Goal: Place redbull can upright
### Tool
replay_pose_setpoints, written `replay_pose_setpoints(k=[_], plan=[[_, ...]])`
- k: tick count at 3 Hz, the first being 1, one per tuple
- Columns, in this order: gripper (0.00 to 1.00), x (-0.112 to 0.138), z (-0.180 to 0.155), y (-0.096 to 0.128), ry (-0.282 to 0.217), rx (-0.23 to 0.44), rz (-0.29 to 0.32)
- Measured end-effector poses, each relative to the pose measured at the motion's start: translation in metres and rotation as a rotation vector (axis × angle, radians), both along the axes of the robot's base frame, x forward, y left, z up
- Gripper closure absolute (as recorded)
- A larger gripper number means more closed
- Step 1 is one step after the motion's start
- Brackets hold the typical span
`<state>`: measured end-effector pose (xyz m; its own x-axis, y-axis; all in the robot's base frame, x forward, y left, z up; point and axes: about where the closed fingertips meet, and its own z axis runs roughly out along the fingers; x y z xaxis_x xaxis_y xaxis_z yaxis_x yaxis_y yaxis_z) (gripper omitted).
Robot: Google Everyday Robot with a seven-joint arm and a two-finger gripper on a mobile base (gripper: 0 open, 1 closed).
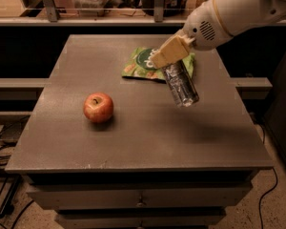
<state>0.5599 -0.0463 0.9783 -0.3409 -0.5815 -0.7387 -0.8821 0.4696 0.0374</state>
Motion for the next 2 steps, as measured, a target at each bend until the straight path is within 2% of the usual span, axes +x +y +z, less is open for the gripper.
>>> replay_pose_setpoints(k=[1, 2], plan=[[1.0, -0.012, 0.002, 0.008, -0.045, -0.066, 0.043], [1.0, -0.028, 0.002, 0.019, -0.162, -0.154, 0.159]])
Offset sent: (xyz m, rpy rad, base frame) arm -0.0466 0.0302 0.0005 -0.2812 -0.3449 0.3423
